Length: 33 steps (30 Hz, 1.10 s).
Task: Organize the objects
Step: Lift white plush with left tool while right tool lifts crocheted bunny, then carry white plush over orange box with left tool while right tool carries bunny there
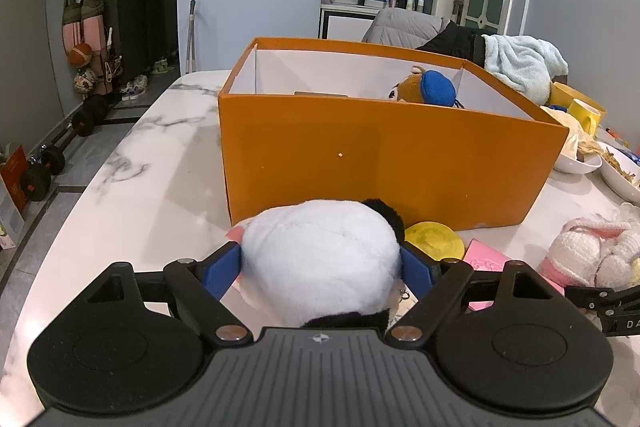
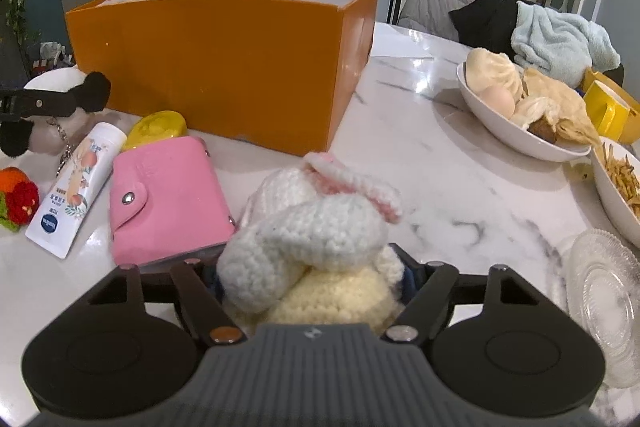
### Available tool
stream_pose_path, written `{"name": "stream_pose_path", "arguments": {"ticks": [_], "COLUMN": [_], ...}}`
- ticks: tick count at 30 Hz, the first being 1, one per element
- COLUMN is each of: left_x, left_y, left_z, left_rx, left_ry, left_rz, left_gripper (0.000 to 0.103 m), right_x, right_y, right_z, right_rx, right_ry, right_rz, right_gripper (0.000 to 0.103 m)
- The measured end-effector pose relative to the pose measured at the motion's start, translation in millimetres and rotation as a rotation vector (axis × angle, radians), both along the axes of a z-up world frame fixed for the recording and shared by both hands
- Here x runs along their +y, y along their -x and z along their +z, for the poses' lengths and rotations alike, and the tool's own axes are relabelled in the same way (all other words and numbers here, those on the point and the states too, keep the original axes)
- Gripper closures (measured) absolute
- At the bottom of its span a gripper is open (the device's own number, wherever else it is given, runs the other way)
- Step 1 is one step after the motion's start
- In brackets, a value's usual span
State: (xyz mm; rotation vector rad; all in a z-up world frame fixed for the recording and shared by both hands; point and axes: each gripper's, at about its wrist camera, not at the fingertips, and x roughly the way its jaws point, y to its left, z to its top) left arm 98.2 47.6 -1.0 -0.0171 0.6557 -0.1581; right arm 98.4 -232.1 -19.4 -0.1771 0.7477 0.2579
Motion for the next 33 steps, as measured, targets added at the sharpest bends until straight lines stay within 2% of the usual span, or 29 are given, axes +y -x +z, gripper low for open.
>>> {"name": "stream_pose_path", "arguments": {"ticks": [16, 33], "left_x": [-2, -6], "left_y": [11, 1], "left_z": [23, 67], "left_rx": [-0.048, -0.137], "left_ry": [-0.008, -0.002], "left_rz": [-0.006, -0.023], "left_gripper": [0.006, 0.006], "right_x": [-9, 17], "right_y": [13, 9], "right_z": [37, 88], "right_rx": [-0.04, -0.13], "right_ry": [-0.122, -0.133], "right_rz": [-0.004, 0.072], "right_gripper": [0.028, 0.028]}}
